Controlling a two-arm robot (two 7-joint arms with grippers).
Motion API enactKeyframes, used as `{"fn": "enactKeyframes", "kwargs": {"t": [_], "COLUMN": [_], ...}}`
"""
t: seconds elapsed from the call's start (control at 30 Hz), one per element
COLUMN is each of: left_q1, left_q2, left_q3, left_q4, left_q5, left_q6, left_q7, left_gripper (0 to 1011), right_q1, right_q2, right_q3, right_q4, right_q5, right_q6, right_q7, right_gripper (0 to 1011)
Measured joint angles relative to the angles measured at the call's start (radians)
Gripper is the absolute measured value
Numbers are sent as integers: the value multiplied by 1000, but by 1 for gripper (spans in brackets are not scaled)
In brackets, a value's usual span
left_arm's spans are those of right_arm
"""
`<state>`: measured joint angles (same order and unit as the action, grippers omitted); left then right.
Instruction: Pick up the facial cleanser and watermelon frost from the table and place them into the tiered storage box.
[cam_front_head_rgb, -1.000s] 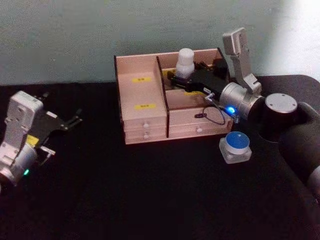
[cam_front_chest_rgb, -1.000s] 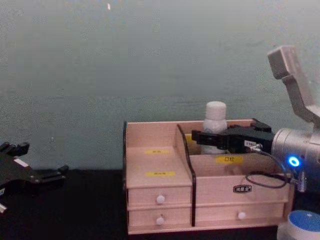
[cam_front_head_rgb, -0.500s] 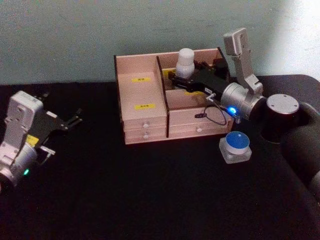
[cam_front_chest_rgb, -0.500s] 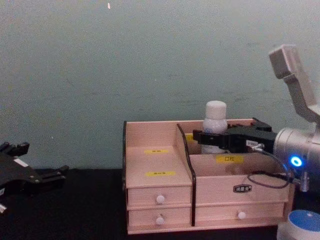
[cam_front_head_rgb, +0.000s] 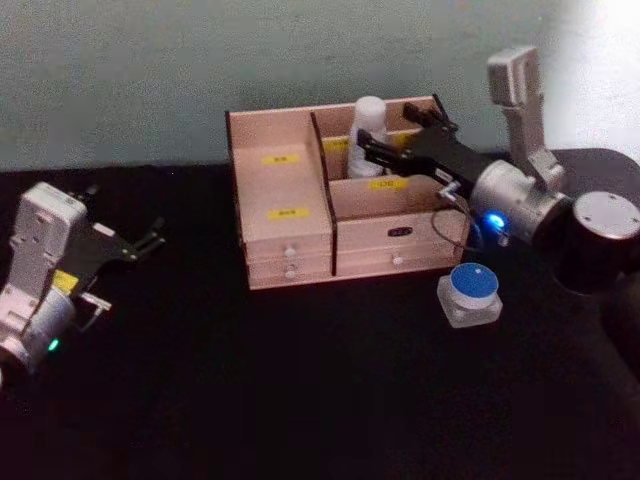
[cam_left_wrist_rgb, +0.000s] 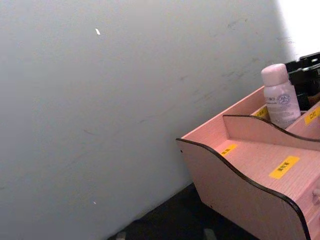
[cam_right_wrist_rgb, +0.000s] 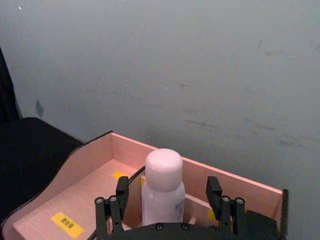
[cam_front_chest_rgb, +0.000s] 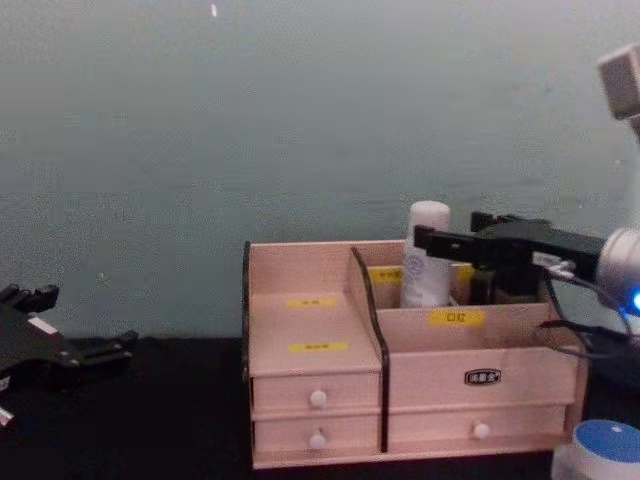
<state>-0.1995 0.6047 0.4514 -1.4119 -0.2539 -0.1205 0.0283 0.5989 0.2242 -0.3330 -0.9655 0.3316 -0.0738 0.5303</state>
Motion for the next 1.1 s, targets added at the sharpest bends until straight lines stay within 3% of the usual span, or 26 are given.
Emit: {"fn": "enactKeyframes", "kwargs": {"t": [0.27,0.57,1.1], "left_q1": [0,0,0], "left_q2": [0,0,0], "left_q3": [0,0,0], "left_q4": [0,0,0], "left_q5": [0,0,0], "left_q6": [0,0,0], "left_q7": [0,0,0], "left_gripper": [1001,1001,1001], "right_q1": [-87,-215,-389], "right_q2": [70,183,352], "right_q3": [21,55,83], "right_q4": [-152,-349,-556], "right_q5": [46,103,177], "right_q6": [49,122,261], "right_q7": [-1,-11,-26], "right_gripper": [1000,1000,1000]}}
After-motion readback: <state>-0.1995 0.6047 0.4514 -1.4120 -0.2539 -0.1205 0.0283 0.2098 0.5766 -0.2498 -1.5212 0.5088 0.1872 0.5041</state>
